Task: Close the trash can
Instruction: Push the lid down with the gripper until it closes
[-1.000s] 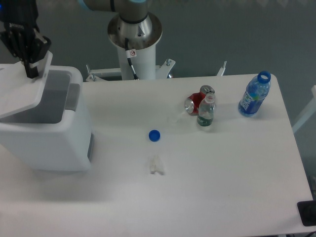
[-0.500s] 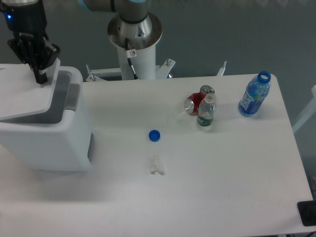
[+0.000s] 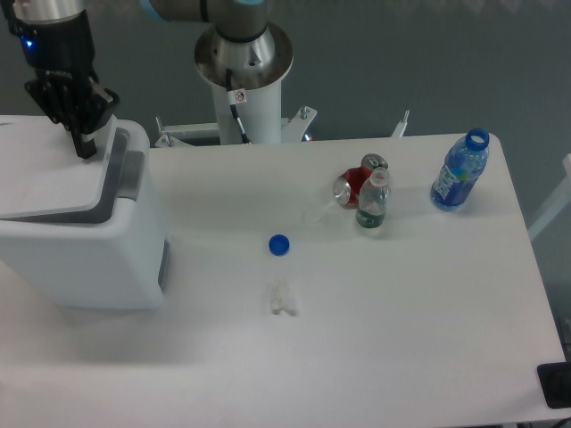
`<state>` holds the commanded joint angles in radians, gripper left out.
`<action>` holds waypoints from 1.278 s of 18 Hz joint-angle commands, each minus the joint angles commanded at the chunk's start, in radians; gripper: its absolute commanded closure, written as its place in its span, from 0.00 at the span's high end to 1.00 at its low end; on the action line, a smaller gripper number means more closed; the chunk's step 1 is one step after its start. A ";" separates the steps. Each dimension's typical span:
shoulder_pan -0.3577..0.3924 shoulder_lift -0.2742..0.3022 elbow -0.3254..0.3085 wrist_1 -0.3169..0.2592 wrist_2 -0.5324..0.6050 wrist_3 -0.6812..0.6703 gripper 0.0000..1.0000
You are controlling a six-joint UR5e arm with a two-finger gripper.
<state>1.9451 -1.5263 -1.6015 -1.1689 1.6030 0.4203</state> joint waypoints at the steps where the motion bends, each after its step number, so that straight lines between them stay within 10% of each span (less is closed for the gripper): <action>1: 0.000 0.000 0.000 0.000 0.000 0.000 0.00; 23: 0.006 -0.028 -0.015 0.002 0.002 -0.002 0.00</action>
<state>1.9512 -1.5539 -1.6168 -1.1674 1.6045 0.4188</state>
